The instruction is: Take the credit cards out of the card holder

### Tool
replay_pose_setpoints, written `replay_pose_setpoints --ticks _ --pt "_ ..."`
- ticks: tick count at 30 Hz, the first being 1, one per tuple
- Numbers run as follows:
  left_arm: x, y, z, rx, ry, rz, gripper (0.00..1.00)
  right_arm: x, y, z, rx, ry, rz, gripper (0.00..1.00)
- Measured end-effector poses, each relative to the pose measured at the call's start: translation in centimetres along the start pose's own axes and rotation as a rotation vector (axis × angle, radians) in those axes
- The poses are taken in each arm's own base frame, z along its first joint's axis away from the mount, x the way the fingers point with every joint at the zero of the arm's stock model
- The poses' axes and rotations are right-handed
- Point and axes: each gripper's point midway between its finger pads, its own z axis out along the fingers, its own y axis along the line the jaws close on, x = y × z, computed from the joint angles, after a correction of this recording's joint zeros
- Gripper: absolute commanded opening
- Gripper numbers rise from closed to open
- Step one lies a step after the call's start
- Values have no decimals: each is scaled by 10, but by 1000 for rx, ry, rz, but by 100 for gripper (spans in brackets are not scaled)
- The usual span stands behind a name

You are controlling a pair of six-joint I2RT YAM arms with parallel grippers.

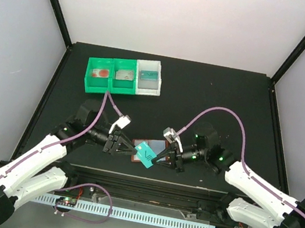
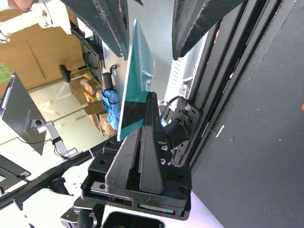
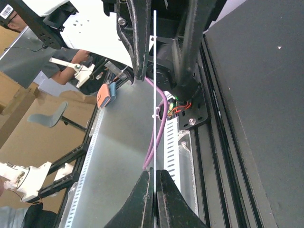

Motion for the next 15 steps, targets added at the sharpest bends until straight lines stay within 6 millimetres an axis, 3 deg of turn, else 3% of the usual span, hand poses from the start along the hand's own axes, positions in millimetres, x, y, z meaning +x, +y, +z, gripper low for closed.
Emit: replay_pose_setpoints --ticks 3,10,12,15 --pt "1 -2 0 5 5 4 2 3 -2 1 -2 12 16 1" --pt "-1 -2 0 9 8 3 1 8 -8 3 11 33 39 10" --pt "-2 -2 0 4 5 2 2 8 -11 3 21 33 44 20" --pt "-3 0 0 -5 1 0 2 7 -17 3 58 27 49 43"
